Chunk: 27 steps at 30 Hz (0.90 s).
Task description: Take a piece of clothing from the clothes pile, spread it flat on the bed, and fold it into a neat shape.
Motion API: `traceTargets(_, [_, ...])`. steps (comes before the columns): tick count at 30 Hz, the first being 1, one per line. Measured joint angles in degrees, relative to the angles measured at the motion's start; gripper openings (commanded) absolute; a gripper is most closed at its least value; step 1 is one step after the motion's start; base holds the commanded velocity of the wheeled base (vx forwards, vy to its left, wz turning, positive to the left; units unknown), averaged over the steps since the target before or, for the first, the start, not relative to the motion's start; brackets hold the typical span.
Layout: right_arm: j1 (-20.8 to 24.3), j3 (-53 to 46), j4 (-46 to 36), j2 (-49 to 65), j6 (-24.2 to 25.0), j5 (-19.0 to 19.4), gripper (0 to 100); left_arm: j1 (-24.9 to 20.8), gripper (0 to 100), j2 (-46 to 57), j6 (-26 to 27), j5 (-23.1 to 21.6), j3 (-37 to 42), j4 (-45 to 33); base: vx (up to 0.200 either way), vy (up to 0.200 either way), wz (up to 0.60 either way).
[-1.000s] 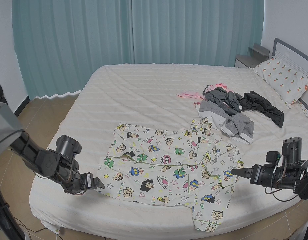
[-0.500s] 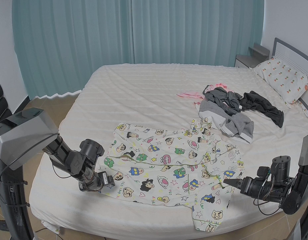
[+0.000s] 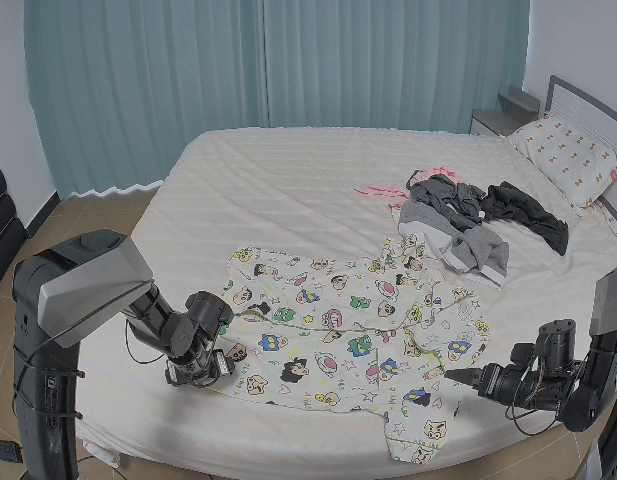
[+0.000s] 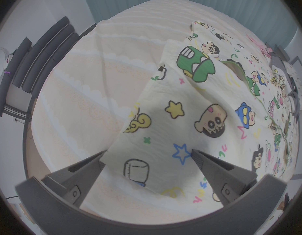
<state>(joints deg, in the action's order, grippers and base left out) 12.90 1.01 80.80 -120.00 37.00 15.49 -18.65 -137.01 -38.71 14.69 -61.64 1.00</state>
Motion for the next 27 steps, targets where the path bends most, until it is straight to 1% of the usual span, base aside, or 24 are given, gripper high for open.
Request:
traceTargets(4, [0.0, 0.0, -0.1, -0.9, -0.3, -0.4, 100, 0.0, 100, -0.7, -0.4, 0.4, -0.2, -0.2, 0.000, 0.000, 0.00])
traceTargets(5, [0.0, 0.0, 0.1, -1.4, -0.6, -0.5, 100, 0.0, 0, -0.8, -0.5, 0.4, -0.1, -0.2, 0.000, 0.000, 0.00])
traceTargets(8, [0.1, 0.0, 0.3, -2.6, -1.5, -0.5, 100, 0.1, 0, -0.9, -0.8, 0.4, 0.1, -0.2, 0.000, 0.000, 0.00])
traceTargets(13, [0.5, 0.0, 0.0, -3.8, -1.7, -0.6, 100, 0.1, 0, -1.0, -1.8, 0.9, 0.3, -0.3, 0.000, 0.000, 0.00])
traceTargets(22, [2.9, 0.0, -0.2, -6.5, -2.4, -0.9, 100, 0.1, 0, 0.5, -2.1, 1.2, 2.3, -0.5, 0.000, 0.000, 0.00])
traceTargets(25, [4.2, 0.0, 0.1, -8.9, -4.0, -2.0, 100, 0.0, 0, 1.5, -2.0, 1.2, 3.8, -0.5, 0.000, 0.000, 0.00])
traceTargets(27, [5.2, 0.0, 1.2, -11.7, -5.7, -3.6, 100, 0.0, 0, 2.1, -1.9, 1.1, 4.8, -0.6, 0.000, 0.000, 0.00])
